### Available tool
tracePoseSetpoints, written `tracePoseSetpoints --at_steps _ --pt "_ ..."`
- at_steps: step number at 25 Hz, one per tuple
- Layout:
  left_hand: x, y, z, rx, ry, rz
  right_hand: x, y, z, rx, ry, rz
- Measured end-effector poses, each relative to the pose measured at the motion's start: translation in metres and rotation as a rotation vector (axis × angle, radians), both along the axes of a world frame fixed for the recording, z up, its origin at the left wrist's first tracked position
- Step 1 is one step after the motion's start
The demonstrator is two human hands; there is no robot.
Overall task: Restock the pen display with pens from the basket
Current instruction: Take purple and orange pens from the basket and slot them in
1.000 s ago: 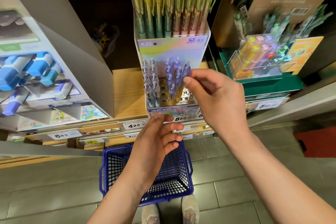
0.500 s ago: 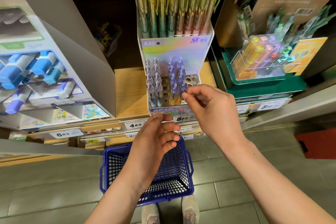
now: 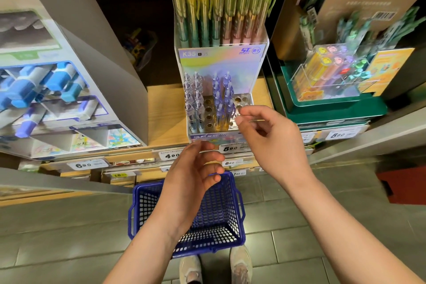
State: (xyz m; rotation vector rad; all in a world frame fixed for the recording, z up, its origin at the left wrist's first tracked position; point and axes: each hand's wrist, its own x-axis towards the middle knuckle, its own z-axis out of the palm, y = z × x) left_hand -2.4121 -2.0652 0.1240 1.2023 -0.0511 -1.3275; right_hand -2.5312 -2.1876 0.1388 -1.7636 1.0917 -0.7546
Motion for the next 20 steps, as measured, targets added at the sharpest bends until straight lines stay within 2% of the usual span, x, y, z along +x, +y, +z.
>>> tracePoseSetpoints --at_steps 4,6,13,20 --pt "0.001 0.01 -0.003 -0.028 -0.001 0.047 -0.004 0.028 0.002 0.298 -0.267 0.073" --pt "0.001 0.023 -0.007 -0.038 -0.032 0.078 0.0 0.047 -0.003 0.41 -0.306 0.169" --pt "0.015 0.101 -0.048 0.076 -0.19 0.187 0.013 0.1 -0.052 0.547 -0.138 0.341" --pt "0.029 0.203 -0.166 0.232 -0.11 0.343 0.025 0.168 -0.181 0.692 0.004 0.329"
